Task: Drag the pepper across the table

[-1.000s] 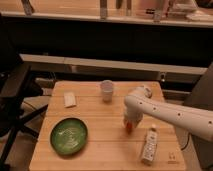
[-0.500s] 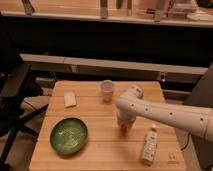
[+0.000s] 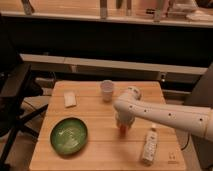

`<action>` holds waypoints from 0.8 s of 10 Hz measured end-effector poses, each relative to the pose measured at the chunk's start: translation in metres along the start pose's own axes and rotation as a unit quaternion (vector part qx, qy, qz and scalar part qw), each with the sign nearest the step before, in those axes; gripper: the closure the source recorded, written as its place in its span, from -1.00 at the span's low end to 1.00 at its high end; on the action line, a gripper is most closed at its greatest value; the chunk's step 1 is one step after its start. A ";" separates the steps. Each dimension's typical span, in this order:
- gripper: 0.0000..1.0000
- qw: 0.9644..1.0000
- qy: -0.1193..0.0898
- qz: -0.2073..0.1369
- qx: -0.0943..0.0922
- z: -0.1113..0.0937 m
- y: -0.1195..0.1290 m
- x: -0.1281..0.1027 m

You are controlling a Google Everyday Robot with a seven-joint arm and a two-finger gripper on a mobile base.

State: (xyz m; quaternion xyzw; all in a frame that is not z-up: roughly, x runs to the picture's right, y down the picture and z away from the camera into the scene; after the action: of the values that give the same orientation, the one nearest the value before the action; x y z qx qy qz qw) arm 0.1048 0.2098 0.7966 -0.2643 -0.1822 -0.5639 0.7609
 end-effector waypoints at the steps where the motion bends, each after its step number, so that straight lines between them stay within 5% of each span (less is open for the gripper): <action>1: 0.99 1.000 0.000 -0.006 -0.003 -0.001 0.000 -0.001; 8: 0.99 1.000 0.002 -0.021 0.000 -0.004 0.006 -0.003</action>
State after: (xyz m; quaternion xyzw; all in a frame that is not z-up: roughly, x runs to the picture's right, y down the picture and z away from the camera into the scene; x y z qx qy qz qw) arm 0.1094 0.2110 0.7903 -0.2590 -0.1861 -0.5807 0.7491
